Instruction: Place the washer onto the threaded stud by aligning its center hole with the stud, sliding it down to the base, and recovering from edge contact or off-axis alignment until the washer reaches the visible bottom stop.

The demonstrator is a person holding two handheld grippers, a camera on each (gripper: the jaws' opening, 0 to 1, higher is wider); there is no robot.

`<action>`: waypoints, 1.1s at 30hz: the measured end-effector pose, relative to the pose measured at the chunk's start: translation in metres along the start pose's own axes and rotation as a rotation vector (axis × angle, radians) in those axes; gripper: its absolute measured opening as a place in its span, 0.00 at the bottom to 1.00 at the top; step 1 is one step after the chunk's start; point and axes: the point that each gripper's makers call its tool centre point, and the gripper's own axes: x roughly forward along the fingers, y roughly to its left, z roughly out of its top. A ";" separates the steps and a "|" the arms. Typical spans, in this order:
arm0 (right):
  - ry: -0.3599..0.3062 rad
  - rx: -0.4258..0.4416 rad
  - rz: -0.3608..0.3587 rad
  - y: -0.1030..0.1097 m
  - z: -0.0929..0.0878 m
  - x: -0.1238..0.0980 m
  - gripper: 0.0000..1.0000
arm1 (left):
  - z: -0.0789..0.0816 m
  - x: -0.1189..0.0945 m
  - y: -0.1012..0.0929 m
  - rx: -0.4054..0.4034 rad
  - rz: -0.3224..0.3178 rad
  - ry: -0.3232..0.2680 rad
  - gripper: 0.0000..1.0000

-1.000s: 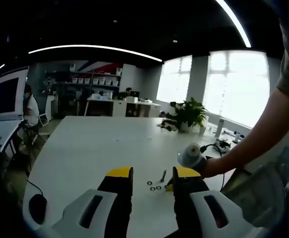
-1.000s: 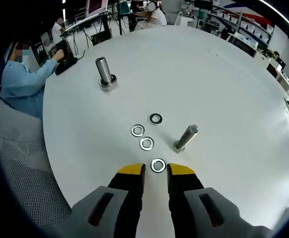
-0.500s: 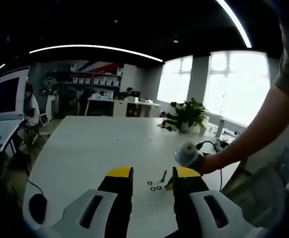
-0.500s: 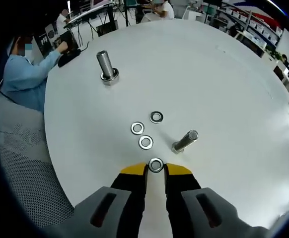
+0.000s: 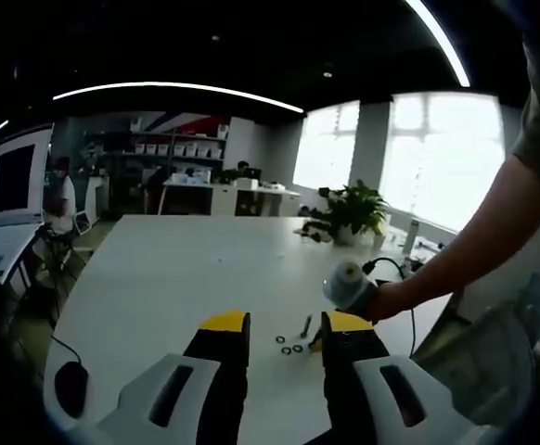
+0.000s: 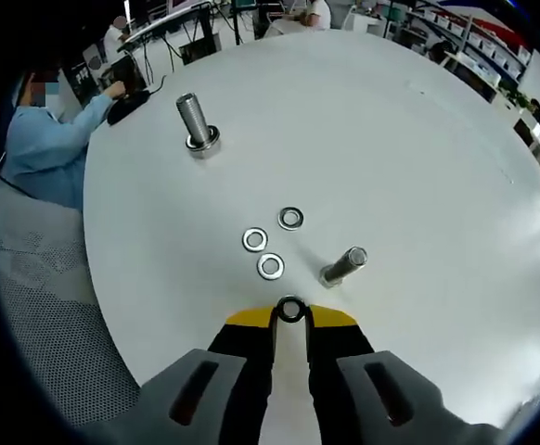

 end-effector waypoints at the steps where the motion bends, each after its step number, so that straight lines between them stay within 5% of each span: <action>1: 0.000 0.002 0.001 0.000 0.000 0.000 0.15 | 0.000 0.000 0.000 -0.001 0.000 0.000 0.29; 33: -0.039 0.022 -0.032 -0.015 0.000 -0.018 0.14 | -0.004 0.001 0.006 -0.016 0.022 0.018 0.28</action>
